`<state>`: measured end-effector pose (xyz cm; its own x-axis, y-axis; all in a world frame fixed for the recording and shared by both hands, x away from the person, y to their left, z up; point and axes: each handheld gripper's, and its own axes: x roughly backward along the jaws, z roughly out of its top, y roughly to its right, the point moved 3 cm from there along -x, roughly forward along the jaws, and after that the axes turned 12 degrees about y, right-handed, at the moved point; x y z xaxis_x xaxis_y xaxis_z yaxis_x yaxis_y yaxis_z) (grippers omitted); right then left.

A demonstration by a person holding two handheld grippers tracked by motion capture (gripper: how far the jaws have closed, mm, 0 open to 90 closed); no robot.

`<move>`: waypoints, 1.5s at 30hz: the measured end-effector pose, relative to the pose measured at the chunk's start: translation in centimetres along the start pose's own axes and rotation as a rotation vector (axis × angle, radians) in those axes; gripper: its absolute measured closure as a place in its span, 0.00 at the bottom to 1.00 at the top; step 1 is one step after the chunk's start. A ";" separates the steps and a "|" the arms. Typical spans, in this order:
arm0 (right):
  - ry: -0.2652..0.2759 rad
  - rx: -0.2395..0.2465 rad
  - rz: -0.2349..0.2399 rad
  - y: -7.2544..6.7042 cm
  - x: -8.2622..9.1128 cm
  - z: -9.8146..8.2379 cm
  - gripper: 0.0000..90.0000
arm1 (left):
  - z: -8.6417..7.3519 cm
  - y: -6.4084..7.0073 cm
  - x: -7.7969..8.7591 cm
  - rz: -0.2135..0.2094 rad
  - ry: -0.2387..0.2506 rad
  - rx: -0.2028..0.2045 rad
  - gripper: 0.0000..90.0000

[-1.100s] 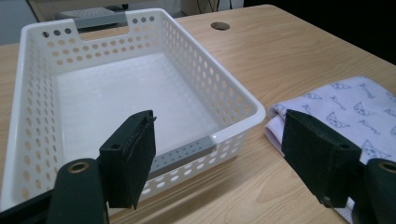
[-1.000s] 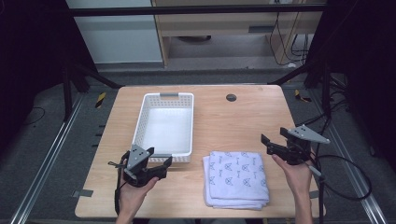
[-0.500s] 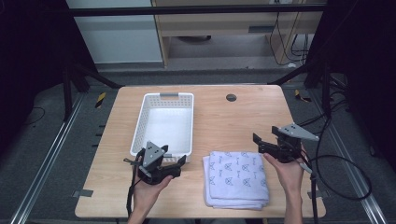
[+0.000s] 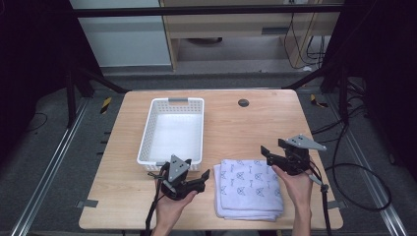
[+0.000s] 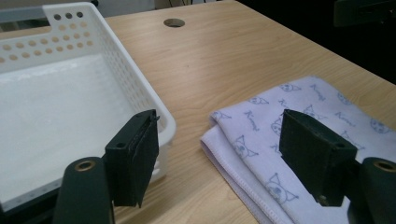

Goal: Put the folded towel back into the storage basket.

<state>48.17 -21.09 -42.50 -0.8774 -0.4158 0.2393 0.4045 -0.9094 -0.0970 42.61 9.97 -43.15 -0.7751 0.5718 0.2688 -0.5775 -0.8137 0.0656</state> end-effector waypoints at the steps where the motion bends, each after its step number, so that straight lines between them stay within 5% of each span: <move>1: -0.003 -0.005 -0.002 0.1 0.0 -0.2 0.32 | -0.4 0.4 -0.2 -0.004 -0.009 -0.002 0.31; 15: -0.061 -0.015 0.001 0.5 -0.6 -3.0 0.35 | -3.1 2.3 -1.4 -0.046 -0.063 0.039 0.31; 45: -0.195 -0.089 -0.042 1.5 -1.3 -7.9 0.37 | -8.2 5.1 -4.5 -0.108 -0.214 0.059 0.26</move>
<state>47.92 -22.03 -50.58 -0.8230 -0.3753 0.4264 0.3369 -0.9269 -0.1655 41.06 4.16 -51.85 -0.6343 0.6258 0.4539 -0.6335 -0.7573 0.1589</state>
